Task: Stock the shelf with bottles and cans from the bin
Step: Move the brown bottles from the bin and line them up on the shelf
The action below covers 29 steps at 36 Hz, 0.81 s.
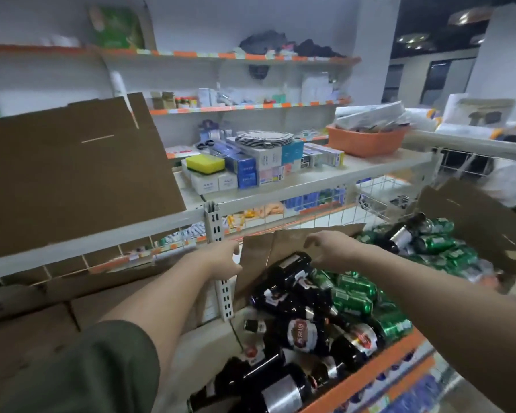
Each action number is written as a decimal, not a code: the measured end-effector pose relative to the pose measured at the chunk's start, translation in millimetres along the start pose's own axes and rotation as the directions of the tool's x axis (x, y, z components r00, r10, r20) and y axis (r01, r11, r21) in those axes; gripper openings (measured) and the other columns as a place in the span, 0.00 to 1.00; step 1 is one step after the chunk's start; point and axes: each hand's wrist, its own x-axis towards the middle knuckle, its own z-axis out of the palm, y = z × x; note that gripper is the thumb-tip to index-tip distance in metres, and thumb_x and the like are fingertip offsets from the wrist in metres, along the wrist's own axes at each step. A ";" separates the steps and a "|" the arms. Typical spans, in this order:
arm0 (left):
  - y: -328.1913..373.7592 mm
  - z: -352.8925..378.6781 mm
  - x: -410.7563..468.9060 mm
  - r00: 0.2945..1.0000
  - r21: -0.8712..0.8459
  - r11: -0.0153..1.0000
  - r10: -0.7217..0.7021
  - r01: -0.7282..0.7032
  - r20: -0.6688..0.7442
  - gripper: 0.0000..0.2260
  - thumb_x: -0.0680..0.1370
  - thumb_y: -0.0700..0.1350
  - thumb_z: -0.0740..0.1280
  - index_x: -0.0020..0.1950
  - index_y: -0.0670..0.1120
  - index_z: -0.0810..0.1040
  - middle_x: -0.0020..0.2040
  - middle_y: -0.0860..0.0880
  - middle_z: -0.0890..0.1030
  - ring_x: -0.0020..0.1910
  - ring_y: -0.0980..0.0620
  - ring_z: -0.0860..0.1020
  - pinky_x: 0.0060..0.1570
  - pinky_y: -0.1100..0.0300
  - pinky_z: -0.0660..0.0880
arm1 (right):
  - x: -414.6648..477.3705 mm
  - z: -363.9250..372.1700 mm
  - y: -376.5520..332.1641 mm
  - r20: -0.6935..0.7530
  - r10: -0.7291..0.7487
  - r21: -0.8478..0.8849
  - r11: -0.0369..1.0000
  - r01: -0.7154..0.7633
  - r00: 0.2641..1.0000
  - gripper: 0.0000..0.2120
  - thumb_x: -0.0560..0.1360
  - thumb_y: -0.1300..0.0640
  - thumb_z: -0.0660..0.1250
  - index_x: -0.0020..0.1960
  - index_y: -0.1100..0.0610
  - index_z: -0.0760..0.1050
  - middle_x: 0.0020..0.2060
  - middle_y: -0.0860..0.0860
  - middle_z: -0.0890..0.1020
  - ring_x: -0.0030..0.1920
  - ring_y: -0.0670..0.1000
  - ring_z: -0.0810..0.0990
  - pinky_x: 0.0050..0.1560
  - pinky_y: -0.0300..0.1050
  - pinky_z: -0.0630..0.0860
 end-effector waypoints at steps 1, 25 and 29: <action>-4.3 -0.2 -0.7 1.000 -0.009 1.000 -0.023 0.023 -0.001 0.25 0.80 0.54 0.66 0.75 0.50 0.69 0.72 0.48 0.74 0.67 0.46 0.75 0.65 0.49 0.74 | 7.3 2.0 -3.0 0.019 -0.021 -0.008 1.000 0.021 1.000 0.20 0.73 0.53 0.71 0.65 0.48 0.75 0.64 0.49 0.77 0.58 0.52 0.78 0.59 0.46 0.77; -70.2 81.2 -149.5 0.686 -0.248 0.656 -0.725 0.713 0.057 0.33 0.79 0.52 0.69 0.81 0.47 0.62 0.78 0.45 0.68 0.72 0.45 0.72 0.63 0.59 0.69 | 58.3 89.4 -98.1 0.375 -0.597 0.060 0.779 0.624 0.710 0.25 0.76 0.52 0.71 0.71 0.52 0.70 0.65 0.52 0.76 0.62 0.55 0.76 0.56 0.43 0.74; -64.7 85.7 -153.2 0.690 -0.252 0.656 -0.721 0.711 0.070 0.31 0.79 0.50 0.69 0.80 0.47 0.64 0.77 0.45 0.69 0.71 0.45 0.72 0.67 0.55 0.71 | 48.4 100.2 -104.8 0.378 -0.604 0.066 0.773 0.631 0.701 0.24 0.74 0.51 0.72 0.68 0.52 0.72 0.62 0.52 0.78 0.60 0.55 0.77 0.59 0.49 0.76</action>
